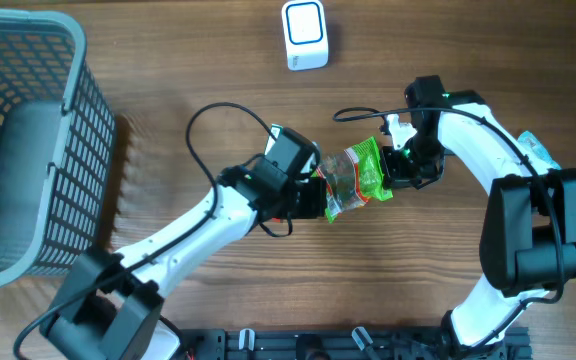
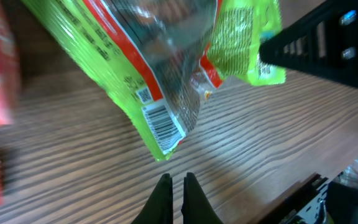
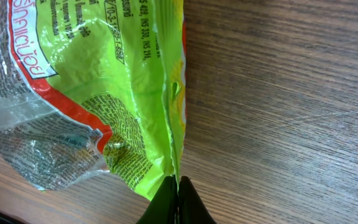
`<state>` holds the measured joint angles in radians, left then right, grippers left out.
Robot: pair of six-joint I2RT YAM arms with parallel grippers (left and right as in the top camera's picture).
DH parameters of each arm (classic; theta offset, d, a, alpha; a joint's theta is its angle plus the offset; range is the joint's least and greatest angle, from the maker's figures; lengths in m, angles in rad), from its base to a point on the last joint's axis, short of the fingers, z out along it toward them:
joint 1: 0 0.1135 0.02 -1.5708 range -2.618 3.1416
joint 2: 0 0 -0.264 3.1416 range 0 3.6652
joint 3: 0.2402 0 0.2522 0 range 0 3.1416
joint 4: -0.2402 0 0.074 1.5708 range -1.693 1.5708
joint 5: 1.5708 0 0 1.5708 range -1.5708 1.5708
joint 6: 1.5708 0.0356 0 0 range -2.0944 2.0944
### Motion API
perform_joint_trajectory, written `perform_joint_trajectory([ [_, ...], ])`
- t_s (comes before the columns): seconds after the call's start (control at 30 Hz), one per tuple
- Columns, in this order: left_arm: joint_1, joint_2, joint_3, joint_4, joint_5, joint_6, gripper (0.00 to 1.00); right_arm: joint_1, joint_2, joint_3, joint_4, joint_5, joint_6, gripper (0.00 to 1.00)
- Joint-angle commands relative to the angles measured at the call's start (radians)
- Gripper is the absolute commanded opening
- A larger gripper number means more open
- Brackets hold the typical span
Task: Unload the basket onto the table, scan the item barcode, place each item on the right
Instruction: 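Move both grippers to the green snack bag on the table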
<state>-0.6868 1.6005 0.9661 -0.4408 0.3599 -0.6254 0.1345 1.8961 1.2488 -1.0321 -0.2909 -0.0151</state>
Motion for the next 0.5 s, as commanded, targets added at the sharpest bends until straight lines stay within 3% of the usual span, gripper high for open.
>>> perform_joint_trajectory([
  [0.0,-0.023,0.032,0.003,0.010,-0.071,-0.042,0.04,-0.032,-0.037,0.029,-0.002,0.005,0.018,0.04],
  [0.07,-0.023,0.036,0.003,0.009,-0.104,-0.042,0.04,-0.059,-0.047,0.045,-0.002,0.002,0.018,0.04],
  [0.1,-0.023,0.036,0.003,0.009,-0.116,-0.042,0.04,-0.070,-0.049,0.045,-0.002,0.002,0.018,0.09],
  [0.2,-0.025,0.049,0.003,0.020,-0.137,-0.074,0.04,-0.082,-0.048,0.045,0.006,-0.003,0.016,0.45],
  [0.47,-0.025,0.149,0.003,0.148,-0.148,-0.148,0.04,-0.082,-0.048,0.045,0.034,-0.024,0.014,0.66],
])
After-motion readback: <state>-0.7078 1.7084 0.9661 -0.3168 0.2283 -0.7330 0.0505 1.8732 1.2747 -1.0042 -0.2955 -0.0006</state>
